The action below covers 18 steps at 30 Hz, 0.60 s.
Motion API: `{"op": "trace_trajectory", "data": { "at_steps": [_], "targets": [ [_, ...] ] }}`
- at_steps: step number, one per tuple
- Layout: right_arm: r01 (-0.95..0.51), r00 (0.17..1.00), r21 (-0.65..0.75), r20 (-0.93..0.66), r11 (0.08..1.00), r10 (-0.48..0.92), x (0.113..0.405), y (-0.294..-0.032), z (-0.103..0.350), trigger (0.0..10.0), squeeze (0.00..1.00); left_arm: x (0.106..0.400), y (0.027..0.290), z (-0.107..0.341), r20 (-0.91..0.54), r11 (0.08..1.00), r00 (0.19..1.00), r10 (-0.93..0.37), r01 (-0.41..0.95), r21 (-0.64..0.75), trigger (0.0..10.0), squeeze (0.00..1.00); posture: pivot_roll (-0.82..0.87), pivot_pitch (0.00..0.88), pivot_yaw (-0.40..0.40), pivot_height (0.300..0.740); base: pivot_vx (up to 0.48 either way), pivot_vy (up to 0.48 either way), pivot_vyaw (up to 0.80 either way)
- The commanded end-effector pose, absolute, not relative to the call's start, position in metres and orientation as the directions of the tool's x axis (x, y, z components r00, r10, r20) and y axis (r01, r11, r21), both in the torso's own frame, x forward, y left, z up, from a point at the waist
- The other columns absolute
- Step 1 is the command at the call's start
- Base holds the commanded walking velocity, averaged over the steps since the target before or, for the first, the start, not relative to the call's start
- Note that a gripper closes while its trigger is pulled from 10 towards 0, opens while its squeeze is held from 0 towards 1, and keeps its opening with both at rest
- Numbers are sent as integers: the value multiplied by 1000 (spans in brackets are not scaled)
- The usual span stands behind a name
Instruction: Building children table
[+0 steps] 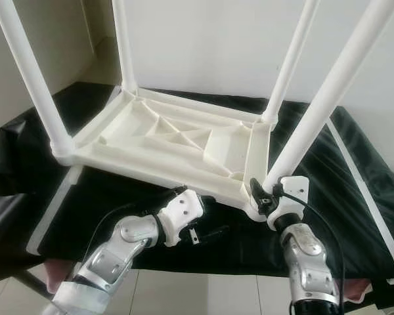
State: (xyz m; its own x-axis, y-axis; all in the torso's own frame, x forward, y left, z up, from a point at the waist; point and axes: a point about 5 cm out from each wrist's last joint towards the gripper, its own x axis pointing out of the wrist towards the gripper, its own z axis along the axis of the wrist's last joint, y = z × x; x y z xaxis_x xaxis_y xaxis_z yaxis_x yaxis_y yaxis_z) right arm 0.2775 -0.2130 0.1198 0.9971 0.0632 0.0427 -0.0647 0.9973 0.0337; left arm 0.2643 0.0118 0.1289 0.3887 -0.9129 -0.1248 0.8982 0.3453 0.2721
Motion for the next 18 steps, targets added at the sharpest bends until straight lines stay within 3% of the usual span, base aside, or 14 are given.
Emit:
{"op": "trace_trajectory", "data": {
  "at_steps": [1,10,18],
  "targets": [
    [8,1000,63,14,998,-9,274,-216,114,10000,0,267,12,128,-121,384,430,-895,878,285,10000,0,2,0,-64,740,0,0,0],
    [315,949,134,-39,940,-313,265,-193,108,10000,0,268,13,128,-123,399,448,-886,870,290,10000,0,18,0,-84,740,0,0,0],
    [347,938,163,-41,923,-346,264,-174,109,10000,0,271,17,130,-109,438,480,-870,856,275,10000,0,21,0,-79,740,0,0,0]
  ]
}}
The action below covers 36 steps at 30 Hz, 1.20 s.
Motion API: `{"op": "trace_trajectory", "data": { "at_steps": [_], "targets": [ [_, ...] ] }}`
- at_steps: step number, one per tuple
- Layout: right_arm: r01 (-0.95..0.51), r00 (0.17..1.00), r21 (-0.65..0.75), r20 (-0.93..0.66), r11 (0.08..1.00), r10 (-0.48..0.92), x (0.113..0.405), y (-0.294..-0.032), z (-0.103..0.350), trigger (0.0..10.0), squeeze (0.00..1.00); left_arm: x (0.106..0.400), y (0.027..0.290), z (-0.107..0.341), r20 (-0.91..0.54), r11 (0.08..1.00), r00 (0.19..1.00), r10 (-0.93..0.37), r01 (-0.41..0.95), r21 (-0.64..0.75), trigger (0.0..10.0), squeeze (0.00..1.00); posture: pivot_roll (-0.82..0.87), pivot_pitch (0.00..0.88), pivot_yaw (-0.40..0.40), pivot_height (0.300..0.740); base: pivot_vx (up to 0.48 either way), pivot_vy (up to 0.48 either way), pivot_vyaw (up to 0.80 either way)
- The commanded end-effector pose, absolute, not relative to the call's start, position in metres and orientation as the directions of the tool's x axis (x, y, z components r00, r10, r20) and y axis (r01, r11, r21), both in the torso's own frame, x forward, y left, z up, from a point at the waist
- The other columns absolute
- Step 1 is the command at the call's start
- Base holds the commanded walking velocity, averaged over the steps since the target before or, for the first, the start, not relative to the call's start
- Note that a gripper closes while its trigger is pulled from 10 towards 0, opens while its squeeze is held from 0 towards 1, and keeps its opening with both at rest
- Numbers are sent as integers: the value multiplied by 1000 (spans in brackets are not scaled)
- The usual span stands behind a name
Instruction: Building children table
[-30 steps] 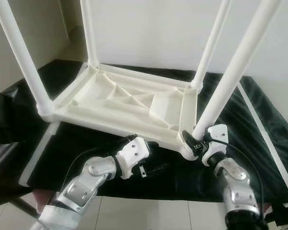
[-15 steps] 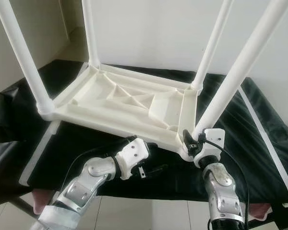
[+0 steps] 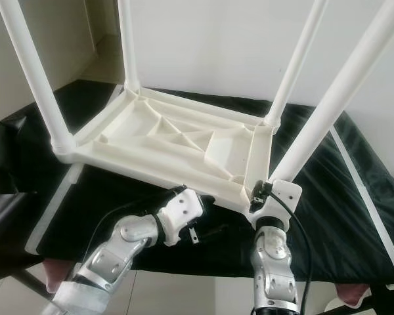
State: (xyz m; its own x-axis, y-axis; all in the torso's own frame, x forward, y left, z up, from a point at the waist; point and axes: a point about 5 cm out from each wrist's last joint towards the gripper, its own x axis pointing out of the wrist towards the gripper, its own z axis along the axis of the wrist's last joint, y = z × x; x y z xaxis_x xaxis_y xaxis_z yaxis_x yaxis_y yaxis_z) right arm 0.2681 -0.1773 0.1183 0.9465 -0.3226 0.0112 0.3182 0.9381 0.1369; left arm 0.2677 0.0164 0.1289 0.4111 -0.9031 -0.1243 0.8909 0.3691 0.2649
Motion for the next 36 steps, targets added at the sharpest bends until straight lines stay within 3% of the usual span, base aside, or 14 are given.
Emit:
{"op": "trace_trajectory", "data": {
  "at_steps": [1,7,8,9,10,11,30,31,32,34,36],
  "targets": [
    [352,936,152,-31,924,-351,264,-175,111,10000,0,270,18,130,-109,436,478,-872,858,273,10000,0,17,0,-76,740,0,0,0],
    [325,944,196,-1,925,-331,263,-174,117,10000,0,270,17,131,-111,426,469,-876,861,278,10000,0,13,0,-72,740,0,0,0],
    [323,944,188,5,928,-330,263,-174,118,10000,153,270,18,131,-111,427,470,-876,861,278,10000,0,13,0,-72,740,0,0,0],
    [323,944,188,5,928,-330,263,-174,118,10000,153,270,18,131,-111,427,470,-876,861,278,10000,0,13,0,-72,740,0,0,0],
    [316,946,189,19,930,-325,263,-174,120,10000,902,271,18,132,-110,427,470,-876,860,279,10000,0,10,0,-69,740,0,0,0],
    [316,945,152,39,936,-326,263,-176,123,10000,1000,271,18,132,-110,427,470,-876,860,279,10000,0,9,0,-68,740,0,0,0],
    [183,977,46,105,982,-187,262,-207,132,10000,1000,270,17,131,-114,417,460,-881,866,276,10000,0,-1,0,-63,740,0,0,0],
    [95,991,3,95,995,-95,263,-210,131,10000,0,270,17,131,-116,415,459,-881,866,277,10000,0,0,0,-61,740,0,0,0],
    [95,991,3,95,995,-95,263,-210,131,10000,0,270,17,131,-116,415,459,-881,866,277,10000,0,0,0,-61,740,0,0,0],
    [-78,995,-54,55,996,81,266,-213,128,10000,0,270,18,132,-119,414,460,-880,866,281,10000,0,2,0,-62,740,0,0,0],
    [-143,988,-90,39,986,147,268,-212,128,10000,0,271,18,132,-120,415,461,-879,865,283,10000,0,4,0,-63,740,0,0,0]
  ]
}}
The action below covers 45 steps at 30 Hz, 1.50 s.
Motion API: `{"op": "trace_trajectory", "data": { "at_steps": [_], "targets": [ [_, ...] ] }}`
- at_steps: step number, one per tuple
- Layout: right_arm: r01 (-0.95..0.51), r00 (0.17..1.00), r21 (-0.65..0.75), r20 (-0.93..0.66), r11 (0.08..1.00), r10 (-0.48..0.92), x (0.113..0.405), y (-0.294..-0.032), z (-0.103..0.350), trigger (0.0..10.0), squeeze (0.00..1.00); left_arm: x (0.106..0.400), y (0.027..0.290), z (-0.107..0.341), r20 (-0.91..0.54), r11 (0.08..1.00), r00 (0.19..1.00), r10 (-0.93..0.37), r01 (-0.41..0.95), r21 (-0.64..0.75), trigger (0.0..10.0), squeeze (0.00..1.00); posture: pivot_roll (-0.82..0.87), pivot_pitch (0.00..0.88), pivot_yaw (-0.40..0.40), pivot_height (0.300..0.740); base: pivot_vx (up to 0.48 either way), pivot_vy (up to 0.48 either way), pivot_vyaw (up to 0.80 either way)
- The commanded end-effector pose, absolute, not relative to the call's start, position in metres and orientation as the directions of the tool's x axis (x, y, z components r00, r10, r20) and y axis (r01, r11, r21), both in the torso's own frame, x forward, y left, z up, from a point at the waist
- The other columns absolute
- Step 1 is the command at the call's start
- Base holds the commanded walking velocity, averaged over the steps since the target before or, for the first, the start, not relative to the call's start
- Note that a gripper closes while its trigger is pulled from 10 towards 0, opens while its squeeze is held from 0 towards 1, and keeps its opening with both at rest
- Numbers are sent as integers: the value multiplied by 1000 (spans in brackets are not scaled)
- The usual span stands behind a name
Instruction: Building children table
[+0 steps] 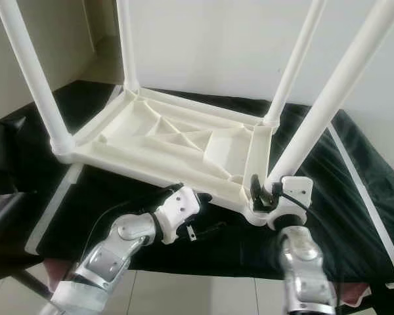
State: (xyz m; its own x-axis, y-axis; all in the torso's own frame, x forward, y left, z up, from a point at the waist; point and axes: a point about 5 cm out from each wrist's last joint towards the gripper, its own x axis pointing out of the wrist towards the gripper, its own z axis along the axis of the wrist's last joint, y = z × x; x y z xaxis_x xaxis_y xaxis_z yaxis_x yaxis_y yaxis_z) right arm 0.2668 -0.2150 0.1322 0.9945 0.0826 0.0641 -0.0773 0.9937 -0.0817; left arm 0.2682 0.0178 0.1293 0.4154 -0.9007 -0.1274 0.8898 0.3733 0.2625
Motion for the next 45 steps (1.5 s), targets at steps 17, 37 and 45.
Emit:
{"op": "trace_trajectory", "data": {
  "at_steps": [17,37,45],
  "targets": [
    [-431,902,-196,-128,881,413,282,-226,117,0,0,272,18,134,-119,411,458,-881,865,289,10000,0,19,0,-64,740,0,0,0],
    [-275,959,-93,-96,957,266,287,-213,118,10000,0,271,17,133,-116,420,466,-877,862,285,10000,0,10,0,-67,740,0,0,0],
    [-72,993,-40,-91,997,68,286,-207,114,10000,0,269,17,132,-117,414,459,-881,866,279,10000,0,4,0,-60,740,0,0,0]
  ]
}}
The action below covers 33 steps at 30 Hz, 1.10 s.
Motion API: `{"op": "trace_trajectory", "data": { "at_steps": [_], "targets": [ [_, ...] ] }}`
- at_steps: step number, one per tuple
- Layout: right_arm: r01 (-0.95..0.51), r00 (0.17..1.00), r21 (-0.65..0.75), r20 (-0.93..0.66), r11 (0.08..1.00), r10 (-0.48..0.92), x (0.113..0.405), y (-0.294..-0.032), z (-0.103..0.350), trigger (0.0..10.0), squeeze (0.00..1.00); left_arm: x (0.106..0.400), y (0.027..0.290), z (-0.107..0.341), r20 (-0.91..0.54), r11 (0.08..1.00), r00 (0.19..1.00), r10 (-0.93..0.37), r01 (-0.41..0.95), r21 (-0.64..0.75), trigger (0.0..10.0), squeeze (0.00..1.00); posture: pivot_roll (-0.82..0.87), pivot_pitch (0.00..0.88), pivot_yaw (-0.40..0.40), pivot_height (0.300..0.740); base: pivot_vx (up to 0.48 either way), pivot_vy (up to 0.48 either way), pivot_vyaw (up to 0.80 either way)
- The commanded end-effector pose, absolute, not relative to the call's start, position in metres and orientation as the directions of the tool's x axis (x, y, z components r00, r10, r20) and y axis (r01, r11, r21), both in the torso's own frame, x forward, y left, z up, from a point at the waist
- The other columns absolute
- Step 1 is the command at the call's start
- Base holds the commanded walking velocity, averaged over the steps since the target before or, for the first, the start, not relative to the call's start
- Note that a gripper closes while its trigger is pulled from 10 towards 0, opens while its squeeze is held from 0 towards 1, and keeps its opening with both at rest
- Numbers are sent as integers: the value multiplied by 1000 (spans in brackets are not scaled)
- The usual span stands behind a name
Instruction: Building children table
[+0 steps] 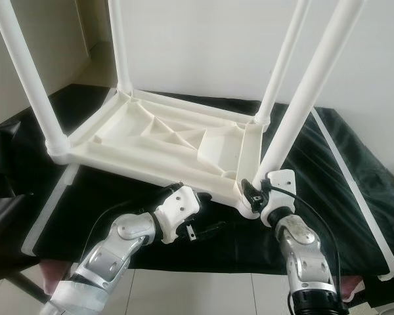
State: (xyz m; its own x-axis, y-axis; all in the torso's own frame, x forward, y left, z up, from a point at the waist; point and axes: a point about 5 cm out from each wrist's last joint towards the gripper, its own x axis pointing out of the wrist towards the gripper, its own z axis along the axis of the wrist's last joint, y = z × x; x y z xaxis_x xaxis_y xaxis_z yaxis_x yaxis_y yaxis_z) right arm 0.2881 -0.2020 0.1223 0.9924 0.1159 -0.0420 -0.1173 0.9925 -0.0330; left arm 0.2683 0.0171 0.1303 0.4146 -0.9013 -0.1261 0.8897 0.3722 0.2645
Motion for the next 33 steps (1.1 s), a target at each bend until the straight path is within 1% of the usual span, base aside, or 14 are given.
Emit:
{"op": "trace_trajectory", "data": {
  "at_steps": [1,2,4,5,6,9,11,12,13,16,19,30,31,33],
  "targets": [
    [-18,996,-30,-90,999,15,284,-206,113,10000,0,269,17,132,-117,413,458,-881,867,279,10000,0,2,0,-58,740,0,0,0],
    [-18,996,-30,-90,999,15,284,-206,113,10000,0,269,17,132,-117,413,458,-881,867,279,10000,0,2,0,-58,740,0,0,0],
    [91,991,0,-98,996,-91,280,-203,111,10000,0,270,17,132,-119,410,455,-882,868,278,10000,0,-2,0,-56,740,0,0,0],
    [91,991,0,-98,996,-91,280,-203,111,10000,0,270,17,132,-119,410,455,-882,868,278,10000,0,-2,0,-56,740,0,0,0],
    [151,983,17,-105,988,-149,278,-199,110,10000,0,270,17,132,-120,409,454,-883,869,278,10000,0,-4,0,-57,740,0,0,0],
    [203,974,27,-111,979,-199,276,-196,109,10000,0,269,16,132,-121,408,453,-883,870,278,10000,0,-5,0,-58,740,0,0,0],
    [282,955,63,-114,957,-274,274,-191,108,10000,0,269,15,131,-122,408,452,-884,871,275,10000,0,-3,0,-63,740,0,0,0],
    [282,955,63,-114,957,-274,274,-191,108,10000,0,269,15,131,-122,408,452,-884,871,275,10000,0,-3,0,-63,740,0,0,0],
    [331,940,79,-110,940,-322,273,-189,110,10000,0,268,15,131,-119,410,453,-883,871,271,10000,0,-2,0,-68,740,0,0,0],
    [398,915,117,-119,910,-385,271,-183,111,10000,0,267,14,130,-116,415,456,-883,871,265,10000,0,-1,0,-71,740,0,0,0],
    [392,919,166,-129,905,-374,271,-174,113,10000,0,266,14,130,-115,415,455,-883,872,261,10000,0,-2,0,-69,740,0,0,0],
    [364,931,144,-84,920,-355,270,-178,121,10000,0,268,16,130,-120,410,452,-884,872,267,10000,0,-4,0,-65,740,0,0,0],
    [338,941,143,-70,930,-331,270,-177,122,10000,1000,267,16,129,-122,411,455,-882,870,271,10000,0,-3,0,-70,740,0,0,0],
    [316,949,146,-62,938,-310,269,-177,123,10000,1000,267,16,129,-120,415,459,-880,868,274,10000,0,-3,0,-70,740,0,0,0]
  ]
}}
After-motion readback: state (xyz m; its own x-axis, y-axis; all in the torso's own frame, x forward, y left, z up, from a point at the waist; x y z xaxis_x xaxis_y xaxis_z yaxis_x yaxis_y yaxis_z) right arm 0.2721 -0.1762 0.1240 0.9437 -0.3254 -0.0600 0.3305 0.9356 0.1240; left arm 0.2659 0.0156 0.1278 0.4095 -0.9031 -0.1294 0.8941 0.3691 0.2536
